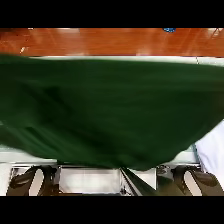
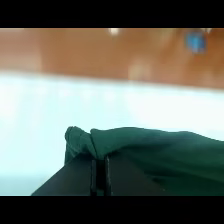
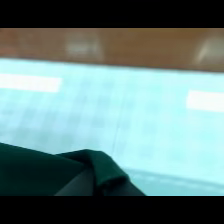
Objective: Fold the shirts.
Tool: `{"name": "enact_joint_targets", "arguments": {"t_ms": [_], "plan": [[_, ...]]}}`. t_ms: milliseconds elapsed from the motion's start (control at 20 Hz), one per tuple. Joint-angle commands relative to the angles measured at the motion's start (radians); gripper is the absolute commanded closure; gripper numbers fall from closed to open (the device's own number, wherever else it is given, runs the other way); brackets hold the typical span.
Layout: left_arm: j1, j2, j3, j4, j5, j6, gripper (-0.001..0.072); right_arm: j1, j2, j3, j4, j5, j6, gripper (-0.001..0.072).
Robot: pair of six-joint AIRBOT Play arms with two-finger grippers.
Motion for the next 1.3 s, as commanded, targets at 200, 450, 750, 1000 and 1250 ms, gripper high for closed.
{"name": "enact_joint_targets", "arguments": {"t_ms": [200,450,750,1000,1250], "plan": [[-0.014,-0.311,-0.457,-0.261,0.322,0.138,0.0684,0.002,-0.282,-0.412,0.052,-0.333,-0.074,0.0691],[-0.125,-0.726,-0.319,-0.261,0.679,0.150,0.0684,0.002,-0.712,-0.303,0.244,-0.594,-0.143,0.0690],[-0.211,-1.102,0.019,-0.261,0.655,0.109,0.0684,0.005,-1.075,-0.002,0.470,-0.633,-0.133,0.0690],[-0.205,-1.164,0.058,-0.301,0.593,0.078,0.0199,-0.008,-1.140,0.039,0.536,-0.623,-0.119,0.0304],[0.006,-1.144,0.116,-0.208,0.130,0.076,0.0196,-0.183,-1.048,0.039,0.502,-0.447,-0.152,0.0305]]}}
